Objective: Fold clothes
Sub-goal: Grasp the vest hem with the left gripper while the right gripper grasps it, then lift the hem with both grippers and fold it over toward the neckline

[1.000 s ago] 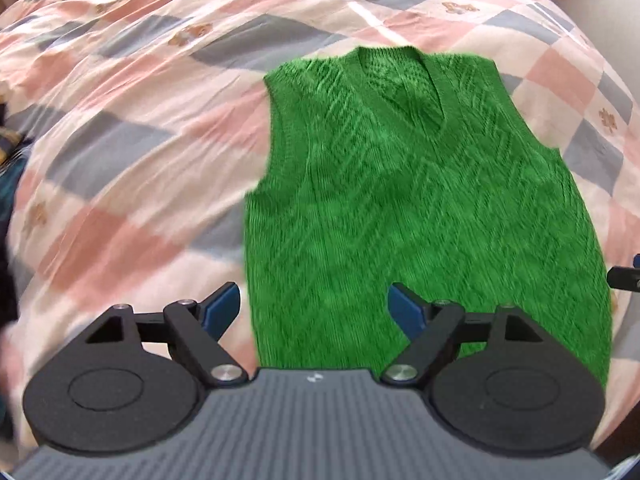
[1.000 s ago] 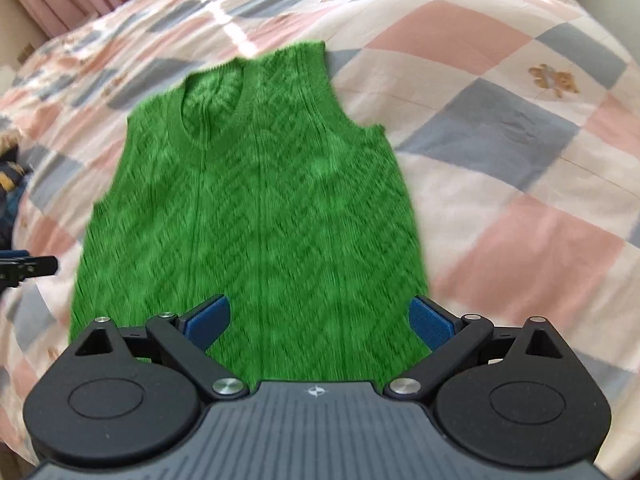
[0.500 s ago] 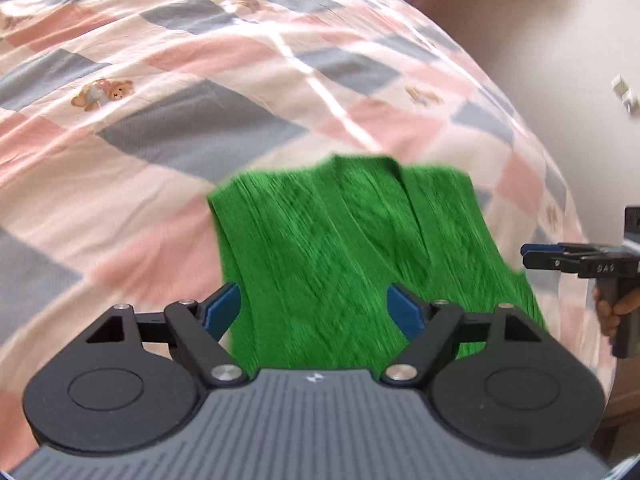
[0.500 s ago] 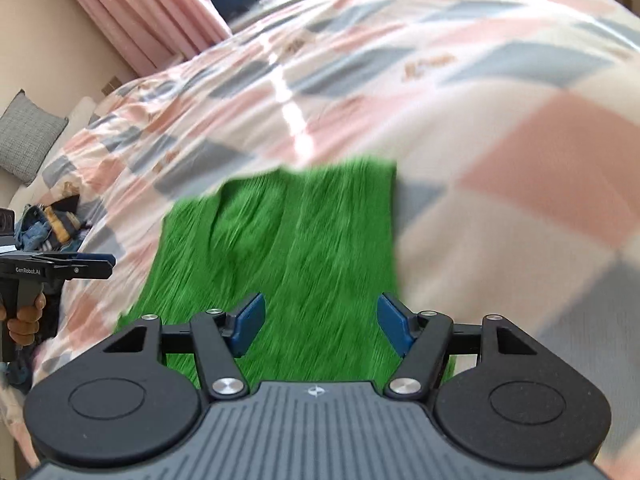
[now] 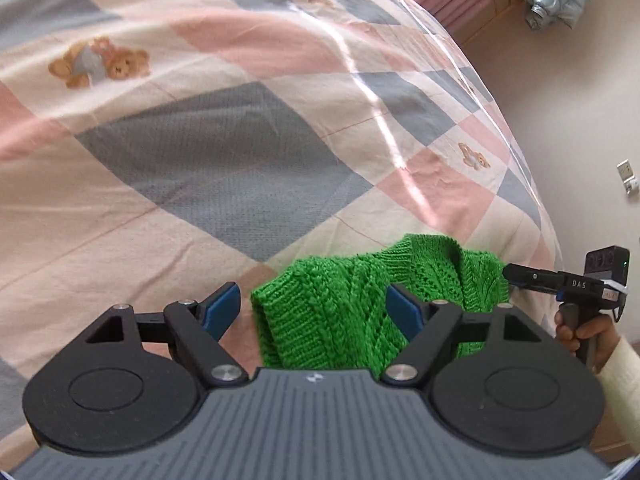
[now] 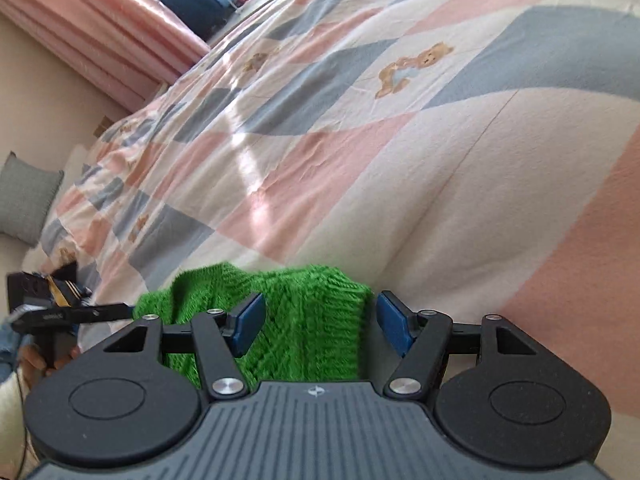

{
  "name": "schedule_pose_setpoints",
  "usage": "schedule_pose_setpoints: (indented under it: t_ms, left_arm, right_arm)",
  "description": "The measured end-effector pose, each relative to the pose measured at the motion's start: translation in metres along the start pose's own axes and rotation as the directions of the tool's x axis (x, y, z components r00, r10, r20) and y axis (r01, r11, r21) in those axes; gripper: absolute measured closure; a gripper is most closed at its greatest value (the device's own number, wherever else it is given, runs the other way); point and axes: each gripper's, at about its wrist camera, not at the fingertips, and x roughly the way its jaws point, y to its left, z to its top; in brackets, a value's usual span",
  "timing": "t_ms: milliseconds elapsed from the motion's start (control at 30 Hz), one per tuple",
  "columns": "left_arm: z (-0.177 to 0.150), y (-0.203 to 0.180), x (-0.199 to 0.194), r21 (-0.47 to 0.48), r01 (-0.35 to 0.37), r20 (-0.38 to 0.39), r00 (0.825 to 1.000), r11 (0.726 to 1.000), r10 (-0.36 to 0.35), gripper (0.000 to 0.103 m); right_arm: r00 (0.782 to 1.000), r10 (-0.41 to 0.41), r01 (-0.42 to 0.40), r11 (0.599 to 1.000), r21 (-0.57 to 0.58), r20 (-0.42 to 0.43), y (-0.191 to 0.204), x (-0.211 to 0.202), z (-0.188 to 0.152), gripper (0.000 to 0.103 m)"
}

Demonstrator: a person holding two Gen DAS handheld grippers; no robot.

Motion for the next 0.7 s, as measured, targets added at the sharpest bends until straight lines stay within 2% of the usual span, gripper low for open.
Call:
schedule_pose_setpoints:
  t_ms: [33,67,100,133,200,333,400,467,600,700]
  left_arm:
    - [0.001,0.001,0.005,-0.002,0.011,-0.011,1.000,1.000,-0.011,0.034]
    - [0.001,0.000,0.009,0.008,0.013,-0.018,1.000,1.000,-0.013,0.037]
    - [0.000,-0.002,0.010,0.029,0.007,-0.022,1.000,1.000,-0.007,0.046]
    - [-0.001,-0.006,0.011,0.057,0.003,-0.023,1.000,0.998,-0.001,0.067]
    - [-0.004,-0.013,0.007,0.091,0.039,-0.030,0.999,0.995,-0.037,0.084]
    - [-0.020,-0.046,-0.036,0.219,0.072,0.045,0.995,0.973,-0.084,0.085]
    - [-0.037,-0.062,-0.069,0.247,0.088,0.083,0.990,0.965,-0.111,0.085]
    - [-0.066,-0.082,-0.106,0.304,0.070,0.119,0.987,0.950,-0.111,0.085]
    - [-0.157,-0.113,-0.163,0.345,0.030,0.156,0.984,0.938,-0.089,0.082]
    - [-0.240,-0.128,-0.180,0.353,-0.031,0.132,0.991,0.935,-0.017,0.077]
  right_arm:
    - [1.000,0.009,-0.009,1.000,0.010,-0.002,0.000,0.003,0.001,0.046]
    - [1.000,0.010,-0.010,1.000,0.009,-0.003,0.000,0.005,0.002,0.061]
    - [1.000,0.010,-0.009,1.000,0.004,-0.008,0.001,0.007,0.002,0.077]
    - [1.000,0.011,-0.011,1.000,0.002,-0.019,0.001,0.008,0.002,0.079]
    - [1.000,0.012,-0.012,0.999,-0.041,0.004,0.008,0.001,-0.001,0.086]
    - [0.993,0.033,-0.016,0.988,-0.152,0.111,0.032,-0.033,-0.016,0.087]
    - [0.980,0.072,-0.031,0.976,-0.216,0.185,0.047,-0.066,-0.036,0.088]
    - [0.961,0.103,-0.033,0.963,-0.267,0.255,0.061,-0.106,-0.065,0.089]
    - [0.943,0.105,0.013,0.936,-0.352,0.316,0.079,-0.181,-0.147,0.090]
    - [0.968,0.033,0.069,0.920,-0.387,0.250,0.081,-0.212,-0.221,0.090]
